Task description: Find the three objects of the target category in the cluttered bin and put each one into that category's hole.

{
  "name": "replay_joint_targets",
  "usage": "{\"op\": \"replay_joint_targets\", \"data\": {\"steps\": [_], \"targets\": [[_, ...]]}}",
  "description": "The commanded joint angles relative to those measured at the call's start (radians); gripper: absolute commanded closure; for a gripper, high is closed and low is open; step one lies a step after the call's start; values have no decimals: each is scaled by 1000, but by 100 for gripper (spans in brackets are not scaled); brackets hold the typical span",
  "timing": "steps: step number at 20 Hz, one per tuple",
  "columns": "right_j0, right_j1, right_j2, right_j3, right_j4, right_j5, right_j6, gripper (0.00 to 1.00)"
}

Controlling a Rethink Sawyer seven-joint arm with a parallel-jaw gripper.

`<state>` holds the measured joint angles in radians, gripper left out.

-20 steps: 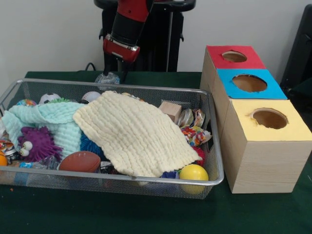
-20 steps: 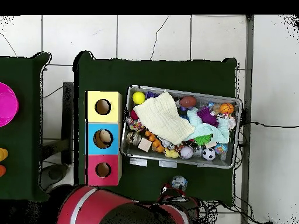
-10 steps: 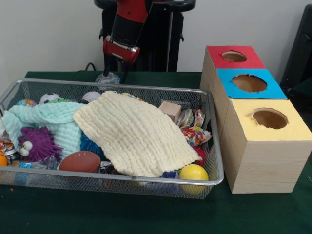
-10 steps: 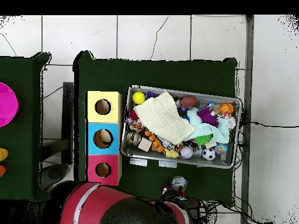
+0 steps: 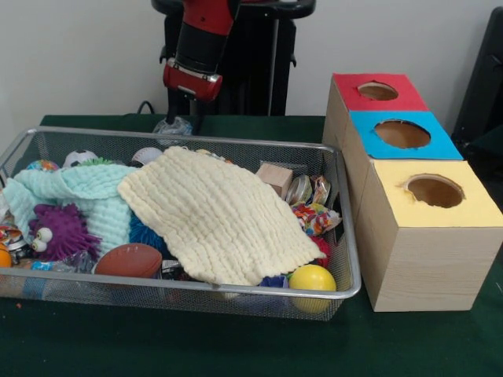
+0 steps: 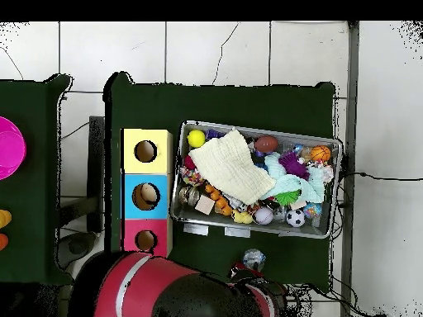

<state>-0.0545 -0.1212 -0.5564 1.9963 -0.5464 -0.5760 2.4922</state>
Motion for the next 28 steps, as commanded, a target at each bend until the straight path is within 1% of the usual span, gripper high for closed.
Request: {"op": "replay_joint_targets", "data": {"steps": [1, 4, 11, 20, 22, 25, 28], "targets": [[-31, 112, 151, -182, 29, -83, 13, 100], [-37, 106, 158, -183, 18, -71, 18, 100], [-30, 106, 157, -181, 25, -62, 19, 100], [-40, 96, 167, -180, 12, -46, 27, 100], [-30, 85, 159, -168, 25, -45, 30, 100], [-35, 54, 167, -154, 10, -23, 40, 100], [-32, 7, 171, -133, -7, 19, 48, 100]]}}
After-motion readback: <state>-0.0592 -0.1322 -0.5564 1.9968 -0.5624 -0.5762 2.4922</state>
